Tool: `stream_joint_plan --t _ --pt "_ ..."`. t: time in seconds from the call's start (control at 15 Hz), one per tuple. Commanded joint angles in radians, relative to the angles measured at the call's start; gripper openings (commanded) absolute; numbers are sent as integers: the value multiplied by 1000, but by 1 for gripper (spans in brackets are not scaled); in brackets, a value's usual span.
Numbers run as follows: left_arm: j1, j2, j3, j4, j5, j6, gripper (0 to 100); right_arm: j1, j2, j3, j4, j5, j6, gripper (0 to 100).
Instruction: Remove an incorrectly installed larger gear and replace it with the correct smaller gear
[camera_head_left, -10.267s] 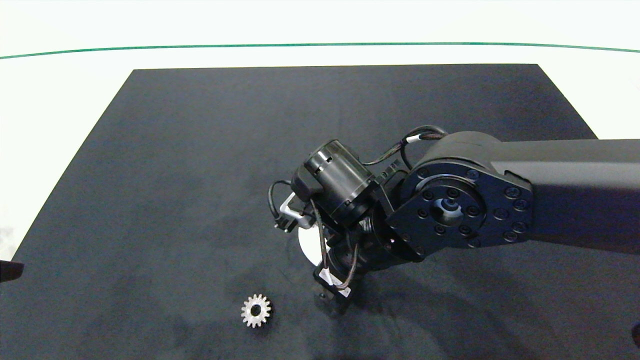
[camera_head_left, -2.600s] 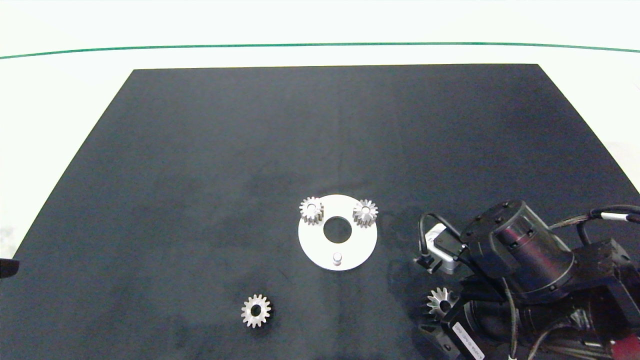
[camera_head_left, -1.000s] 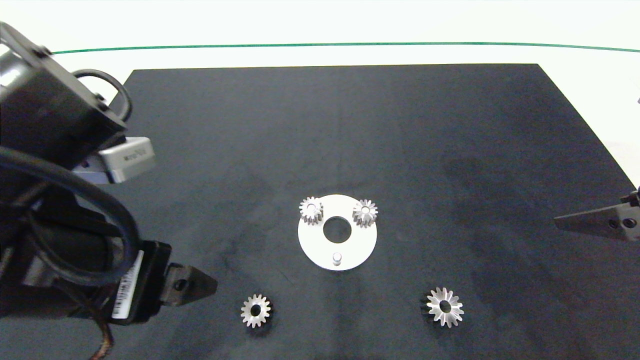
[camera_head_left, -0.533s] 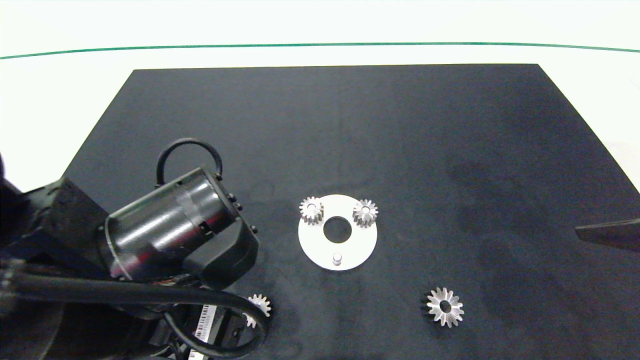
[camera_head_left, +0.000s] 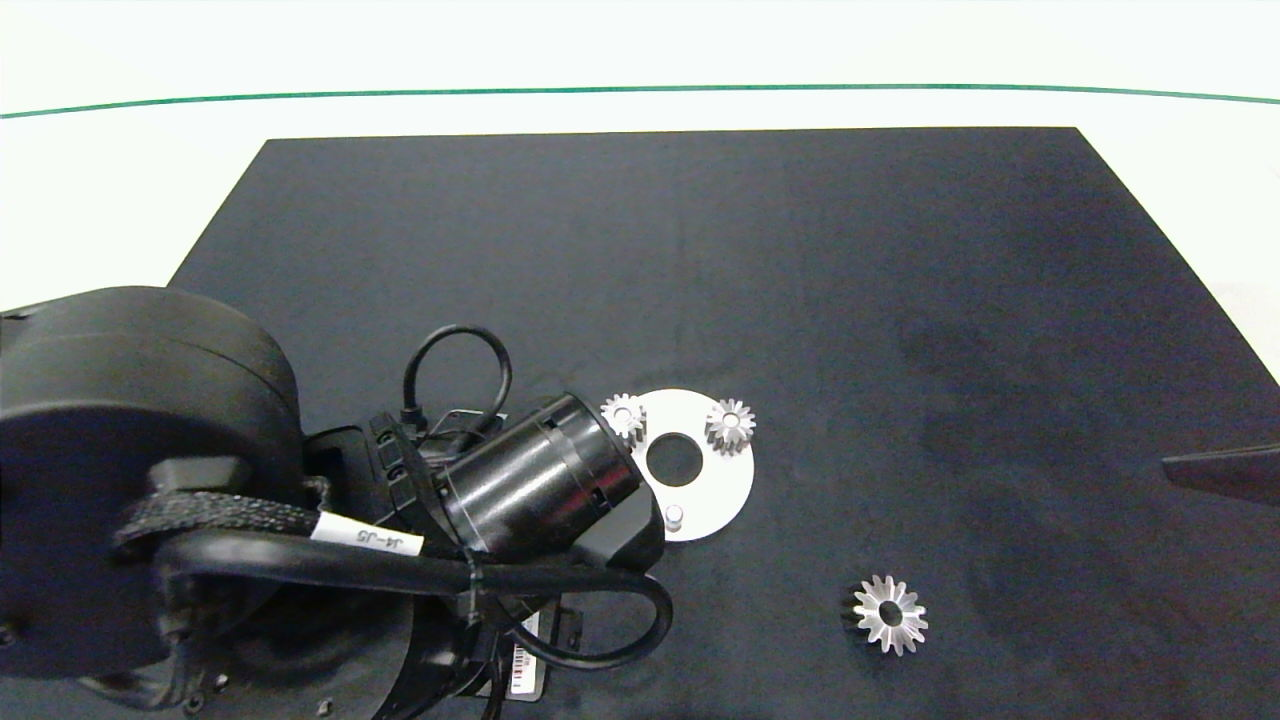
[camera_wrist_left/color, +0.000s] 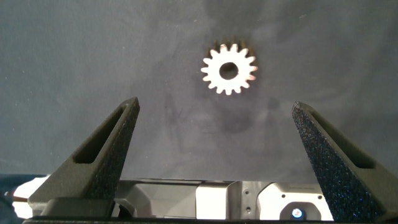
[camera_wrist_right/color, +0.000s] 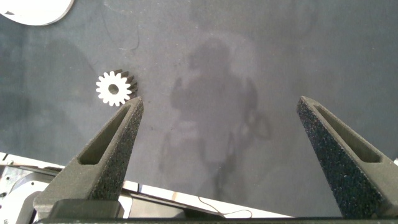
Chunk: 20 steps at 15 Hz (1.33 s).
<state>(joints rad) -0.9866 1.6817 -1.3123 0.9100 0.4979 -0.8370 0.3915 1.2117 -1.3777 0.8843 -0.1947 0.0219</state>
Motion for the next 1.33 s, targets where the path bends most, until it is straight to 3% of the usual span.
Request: stream_joint_plan --t 0.07,0.2,0.33,0.73,1.13,1.33 --pt "6 13 -1 4 -4 -7 100 -2 -4 0 5 0 0 100" --pt "11 21 5 -33 -47 -13 100 -3 -8 0 5 -2 -4 100" --pt "13 13 25 -86 -67 -25 100 -2 -20 2 5 0 -13 100" --pt "59 12 179 -247 -65 -16 100 -3 -32 2 4 0 -17 100" --pt "77 18 196 -275 -65 -7 100 -3 -37 5 4 0 -19 100" --pt "97 18 220 -341 -67 29 100 -3 -38 5 4 -2 -19 100"
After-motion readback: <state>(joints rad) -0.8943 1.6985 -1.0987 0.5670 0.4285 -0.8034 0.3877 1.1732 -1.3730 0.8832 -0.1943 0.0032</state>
